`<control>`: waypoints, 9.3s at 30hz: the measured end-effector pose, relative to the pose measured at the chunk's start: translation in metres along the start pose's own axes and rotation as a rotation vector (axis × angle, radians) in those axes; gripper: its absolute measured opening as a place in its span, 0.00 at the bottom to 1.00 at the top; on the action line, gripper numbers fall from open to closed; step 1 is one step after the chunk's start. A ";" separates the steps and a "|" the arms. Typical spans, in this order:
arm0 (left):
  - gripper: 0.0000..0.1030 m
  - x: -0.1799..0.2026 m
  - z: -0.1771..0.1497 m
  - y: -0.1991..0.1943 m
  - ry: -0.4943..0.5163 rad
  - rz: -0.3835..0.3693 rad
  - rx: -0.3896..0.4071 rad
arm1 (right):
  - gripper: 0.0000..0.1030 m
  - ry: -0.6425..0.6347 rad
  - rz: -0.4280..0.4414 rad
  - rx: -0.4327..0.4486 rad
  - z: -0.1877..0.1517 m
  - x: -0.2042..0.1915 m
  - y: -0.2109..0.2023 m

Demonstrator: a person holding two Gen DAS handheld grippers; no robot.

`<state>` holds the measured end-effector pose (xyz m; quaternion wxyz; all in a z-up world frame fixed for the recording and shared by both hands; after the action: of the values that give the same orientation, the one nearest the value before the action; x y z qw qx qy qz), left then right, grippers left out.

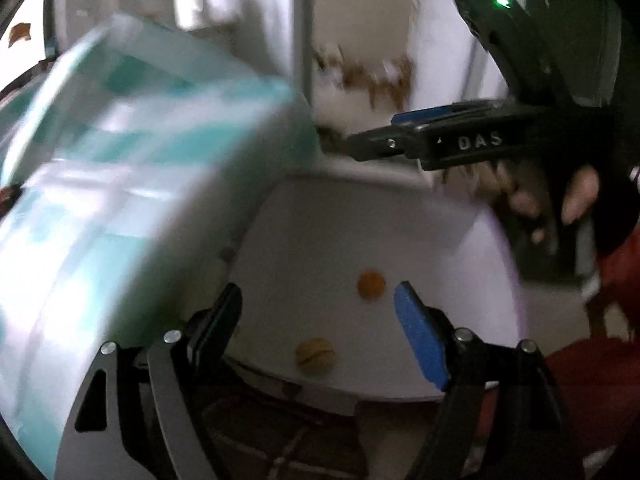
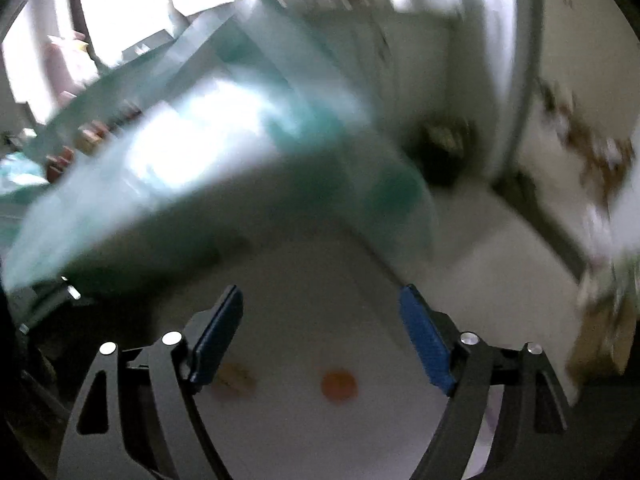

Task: Organize fruits
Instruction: 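Raise both grippers back over the tablecloth toward the fruits, then grasp the dark red apple with the left gripper while the right gripper grasps the yellow pear, then lower both held fruits into the white bin and open both grippers, then raise both grippers back over the tablecloth toward the remaining fruits, then grasp the dark brown shrivelled fruit with the right gripper while the left gripper grasps a red tomato, then carry both fruits down into the white bin and open both grippers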

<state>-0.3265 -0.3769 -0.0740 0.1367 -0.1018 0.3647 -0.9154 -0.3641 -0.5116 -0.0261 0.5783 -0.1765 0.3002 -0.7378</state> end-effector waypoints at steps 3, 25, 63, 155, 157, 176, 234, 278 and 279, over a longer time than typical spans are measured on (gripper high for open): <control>0.98 -0.017 0.012 -0.049 -0.053 0.098 0.144 | 0.85 -0.108 0.058 0.112 0.038 -0.057 -0.012; 0.98 -0.380 -0.089 -0.258 -0.853 0.728 0.155 | 0.83 -0.261 0.294 -0.192 0.166 -0.350 0.232; 0.67 -0.540 -0.085 -0.238 -0.955 0.801 0.167 | 0.43 -0.192 0.328 -0.205 0.178 -0.350 0.254; 0.98 -0.063 0.047 -0.097 -0.116 0.417 0.305 | 0.84 -0.087 0.029 -0.027 0.024 -0.079 0.009; 0.98 -0.107 0.040 -0.126 -0.226 0.472 0.319 | 0.84 -0.122 0.089 -0.006 0.040 -0.112 0.013; 0.98 -0.429 -0.072 -0.241 -0.883 0.794 0.163 | 0.76 -0.175 0.162 -0.185 0.190 -0.258 0.249; 0.33 -0.173 -0.014 -0.167 -0.458 0.569 0.118 | 0.41 -0.187 0.212 -0.042 0.045 -0.149 0.029; 0.46 0.052 -0.064 0.142 0.261 0.229 -0.478 | 0.53 0.060 -0.143 -0.564 -0.167 0.041 0.094; 0.51 0.053 -0.063 0.139 0.262 0.232 -0.469 | 0.55 0.064 -0.143 -0.563 -0.167 0.041 0.094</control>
<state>-0.3697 -0.4508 -0.2113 0.1649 0.0310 0.5902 -0.7896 -0.4065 -0.5253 -0.2165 0.4434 -0.3275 0.4979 -0.6695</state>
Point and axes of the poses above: each gripper's, at about its wrist camera, not at the fingertips, and y roughly the way its jaws point, x to its right, z to its top, the point moved 4 cm from there along y, roughly the way its jaws point, and after that the axes turned 4 degrees about -y, right-handed, at the moved point
